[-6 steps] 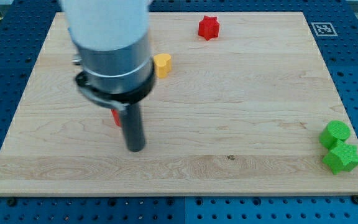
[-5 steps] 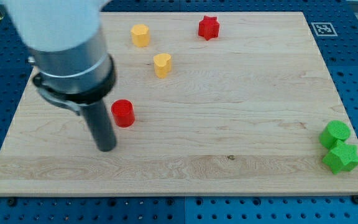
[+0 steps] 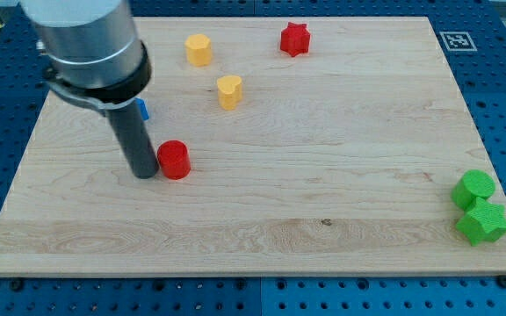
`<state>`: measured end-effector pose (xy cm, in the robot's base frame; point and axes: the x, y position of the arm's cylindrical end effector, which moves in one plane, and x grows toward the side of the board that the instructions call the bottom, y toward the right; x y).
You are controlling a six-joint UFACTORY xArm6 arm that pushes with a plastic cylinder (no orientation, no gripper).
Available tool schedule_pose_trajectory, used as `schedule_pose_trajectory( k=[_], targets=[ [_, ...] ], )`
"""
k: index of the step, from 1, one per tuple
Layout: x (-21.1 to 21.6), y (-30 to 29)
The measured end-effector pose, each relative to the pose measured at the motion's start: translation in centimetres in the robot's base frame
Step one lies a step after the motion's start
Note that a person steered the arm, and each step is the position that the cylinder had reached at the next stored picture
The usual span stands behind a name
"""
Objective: Slide red circle near to the red star
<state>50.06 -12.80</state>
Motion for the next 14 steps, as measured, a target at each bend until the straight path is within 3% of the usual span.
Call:
schedule_pose_trajectory(
  k=[6, 7, 8, 10, 14],
  targets=[
    [-0.1, 14.7],
    [0.0, 15.2],
    [3.3, 12.4],
    [-1.4, 10.9],
    [-2.6, 9.9]
  ],
)
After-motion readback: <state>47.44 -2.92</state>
